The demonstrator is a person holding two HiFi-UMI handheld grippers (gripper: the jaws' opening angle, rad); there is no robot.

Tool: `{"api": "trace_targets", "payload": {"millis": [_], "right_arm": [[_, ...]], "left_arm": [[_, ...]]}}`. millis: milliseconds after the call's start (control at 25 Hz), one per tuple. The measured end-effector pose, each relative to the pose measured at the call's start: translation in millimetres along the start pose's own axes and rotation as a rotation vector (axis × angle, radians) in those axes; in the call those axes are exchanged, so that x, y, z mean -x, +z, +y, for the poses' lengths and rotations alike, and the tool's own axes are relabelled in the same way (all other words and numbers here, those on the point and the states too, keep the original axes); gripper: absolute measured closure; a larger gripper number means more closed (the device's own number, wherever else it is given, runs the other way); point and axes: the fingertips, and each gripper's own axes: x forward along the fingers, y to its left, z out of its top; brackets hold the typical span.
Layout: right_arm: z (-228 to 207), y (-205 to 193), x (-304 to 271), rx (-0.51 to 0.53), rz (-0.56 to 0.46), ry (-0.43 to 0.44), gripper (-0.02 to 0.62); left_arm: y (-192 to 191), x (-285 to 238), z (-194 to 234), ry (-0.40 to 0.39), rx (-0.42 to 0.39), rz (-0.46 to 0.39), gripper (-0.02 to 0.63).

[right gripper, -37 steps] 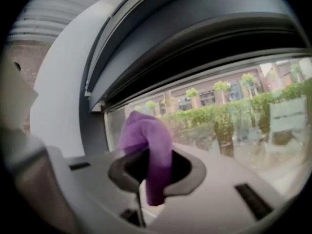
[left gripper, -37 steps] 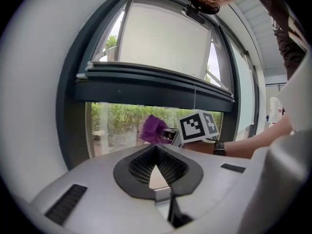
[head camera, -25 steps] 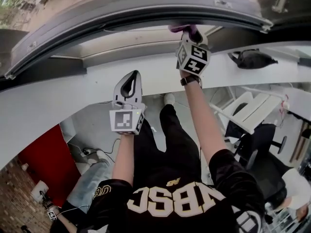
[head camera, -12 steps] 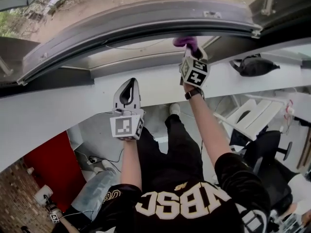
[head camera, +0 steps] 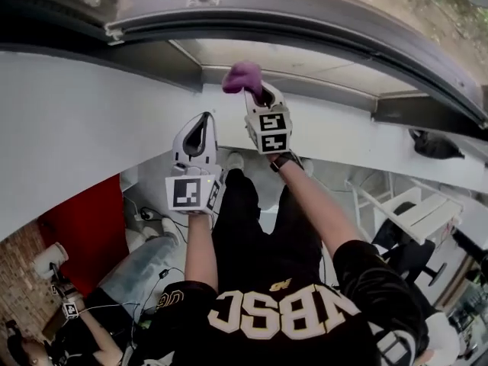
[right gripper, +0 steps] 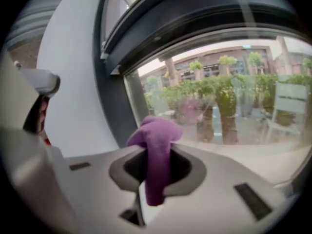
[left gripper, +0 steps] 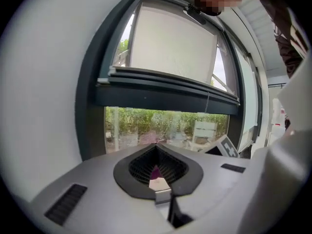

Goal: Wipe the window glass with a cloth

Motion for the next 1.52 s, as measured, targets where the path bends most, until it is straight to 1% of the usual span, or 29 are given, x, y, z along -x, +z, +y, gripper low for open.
{"api": "trace_targets", "payload": {"millis": [120,240,360,440,520,600,680,760,880,1000,1120,1200,1360,1520], "right_arm": [[55,28,-54,0.032,-0.017,0.067,0.528],[87,55,-105,0.042,-0.028,0.093,0.528],[108,73,-141,0.012,-0.03,0.121,0.528],[114,77,-152,-0.004,-0.035,0.136,0.528],[102,72,-152,-0.025,-0.025,0.105,0.528],[76,61,-137,-0.062,-0.01,0.047,0.528],[43,52,-113,-0.093,-0.015,-0.001,0.528],[1,44,-83,-0.114,-0.028,-0.055,0.528],[-75,41,-33,-0.152,-0.072,-0.135,0.528],[-153,35,21,-0.19,-0.109,-0.204,0.528],[-232,27,77,-0.216,-0.132,-0.301,0.528],[-280,21,113,-0.239,-0.146,-0.368,0.528],[-364,8,176,-0.285,-0.163,-0.482,0.528],[-434,3,228,-0.324,-0.179,-0.594,0.528]], "left_arm": [[-2,15,45,0.022,-0.009,0.026,0.593],[-9,25,76,0.029,0.009,0.048,0.593],[-21,27,96,0.041,0.03,0.08,0.593],[-30,22,101,0.041,0.032,0.098,0.592],[-36,15,96,0.036,0.036,0.1,0.594],[-42,11,82,0.024,0.025,0.104,0.592],[-46,5,58,-0.01,0.001,0.103,0.592],[-50,-4,27,-0.052,0.003,0.103,0.592],[-52,-21,-27,-0.105,0.018,0.105,0.593],[-58,-39,-90,-0.163,0.023,0.112,0.593],[-61,-60,-156,-0.243,0.014,0.124,0.593],[-61,-74,-193,-0.284,0.022,0.12,0.593],[-61,-99,-258,-0.336,0.016,0.101,0.593],[-68,-112,-316,-0.411,0.014,0.113,0.594]]}}
